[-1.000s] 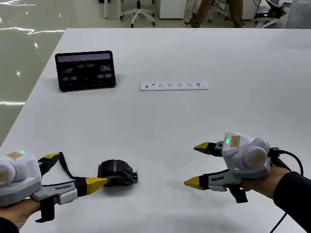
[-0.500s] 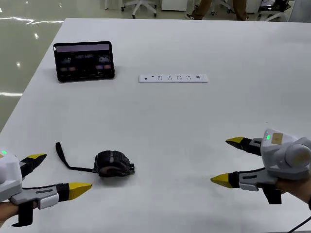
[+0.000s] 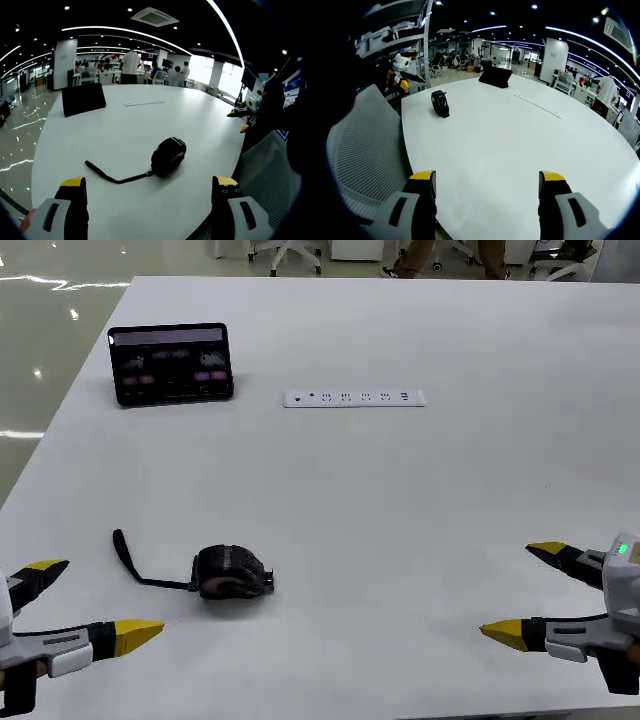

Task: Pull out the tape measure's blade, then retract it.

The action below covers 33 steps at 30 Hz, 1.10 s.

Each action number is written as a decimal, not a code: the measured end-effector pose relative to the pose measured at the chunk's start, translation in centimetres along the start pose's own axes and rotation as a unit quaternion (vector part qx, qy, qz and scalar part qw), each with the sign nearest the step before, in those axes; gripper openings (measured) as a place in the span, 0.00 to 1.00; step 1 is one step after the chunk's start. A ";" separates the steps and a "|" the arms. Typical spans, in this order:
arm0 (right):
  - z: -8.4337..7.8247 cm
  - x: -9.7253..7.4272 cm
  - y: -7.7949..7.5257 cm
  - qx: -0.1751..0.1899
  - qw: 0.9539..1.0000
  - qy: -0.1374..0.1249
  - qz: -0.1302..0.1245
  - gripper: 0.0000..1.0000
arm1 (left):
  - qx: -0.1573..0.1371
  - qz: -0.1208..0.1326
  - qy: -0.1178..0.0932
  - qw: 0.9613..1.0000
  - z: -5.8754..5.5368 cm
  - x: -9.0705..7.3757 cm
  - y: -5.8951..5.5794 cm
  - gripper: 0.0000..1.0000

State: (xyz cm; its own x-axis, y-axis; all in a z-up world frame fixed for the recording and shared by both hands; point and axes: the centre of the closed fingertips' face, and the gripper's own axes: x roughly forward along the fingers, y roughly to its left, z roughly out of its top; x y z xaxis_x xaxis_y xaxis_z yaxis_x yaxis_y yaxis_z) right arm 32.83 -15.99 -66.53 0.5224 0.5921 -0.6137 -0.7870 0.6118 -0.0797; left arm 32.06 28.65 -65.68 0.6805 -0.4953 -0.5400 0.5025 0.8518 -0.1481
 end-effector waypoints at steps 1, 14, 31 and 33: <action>-0.5 -0.2 0.1 0.004 1.000 0.006 0.002 0.81 | 0.003 0.002 0.003 1.000 -0.1 -0.2 0.2 1.00; -1.9 -1.0 -0.1 0.028 0.999 0.018 0.016 1.00 | 0.001 0.005 -0.002 1.000 0.0 -1.5 1.2 1.00; -1.5 -1.1 -0.4 0.019 1.000 0.020 0.014 1.00 | -0.001 -0.008 0.004 1.000 0.1 -1.7 0.7 1.00; -1.5 -1.2 -0.4 0.019 1.000 0.021 0.013 1.00 | 0.000 -0.008 0.001 1.000 0.3 -1.7 0.7 1.00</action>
State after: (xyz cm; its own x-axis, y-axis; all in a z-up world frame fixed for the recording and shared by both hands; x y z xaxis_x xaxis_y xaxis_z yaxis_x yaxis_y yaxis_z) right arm 32.04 -17.69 -66.92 0.4871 0.5865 -0.6471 -0.7871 0.6159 -0.0343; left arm 31.45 30.06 -64.58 0.6715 -0.5084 -0.5390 0.5128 0.8440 -0.1572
